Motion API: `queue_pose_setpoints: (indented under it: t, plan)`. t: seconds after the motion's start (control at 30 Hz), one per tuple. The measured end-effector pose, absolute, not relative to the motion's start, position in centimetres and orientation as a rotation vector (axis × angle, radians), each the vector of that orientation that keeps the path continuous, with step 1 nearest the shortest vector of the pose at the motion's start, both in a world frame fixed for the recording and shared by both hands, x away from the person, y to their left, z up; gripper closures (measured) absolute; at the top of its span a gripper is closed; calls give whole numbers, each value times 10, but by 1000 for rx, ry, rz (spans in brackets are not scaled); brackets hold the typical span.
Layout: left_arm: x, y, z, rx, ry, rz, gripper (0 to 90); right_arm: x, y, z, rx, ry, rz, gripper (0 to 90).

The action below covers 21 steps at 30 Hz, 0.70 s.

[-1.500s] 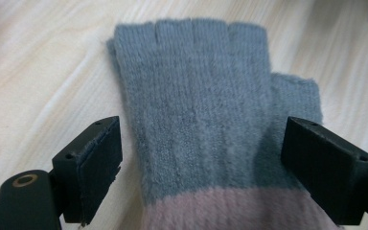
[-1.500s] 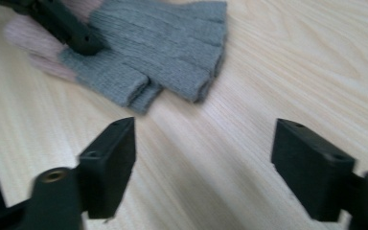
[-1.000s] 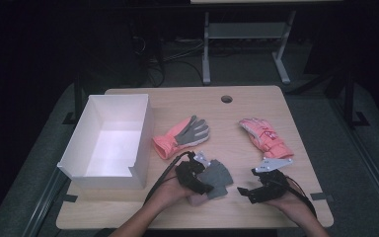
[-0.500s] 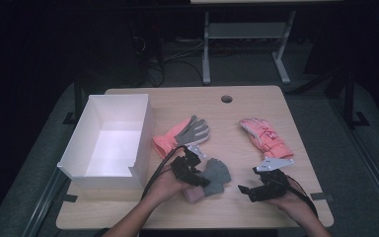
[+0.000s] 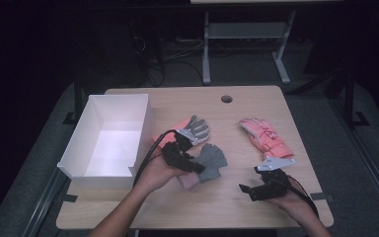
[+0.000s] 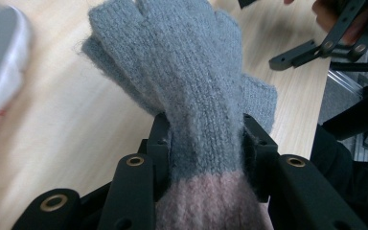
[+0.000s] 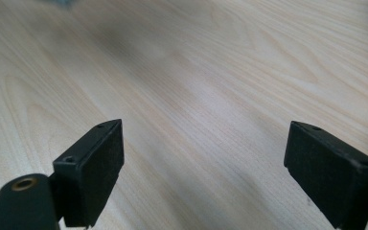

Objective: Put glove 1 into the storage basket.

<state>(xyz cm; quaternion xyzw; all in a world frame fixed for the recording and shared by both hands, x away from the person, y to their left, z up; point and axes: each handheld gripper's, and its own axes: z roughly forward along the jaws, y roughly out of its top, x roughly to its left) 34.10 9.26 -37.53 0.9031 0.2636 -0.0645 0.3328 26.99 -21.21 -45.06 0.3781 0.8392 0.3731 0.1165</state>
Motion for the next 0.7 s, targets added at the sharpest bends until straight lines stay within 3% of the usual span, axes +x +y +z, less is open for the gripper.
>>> queue_pose_setpoints:
  t: [0.7]
  plan:
    - [353,153,-311,2297,773,-26,632,270,-211,-451,1117,2444,1094,128]
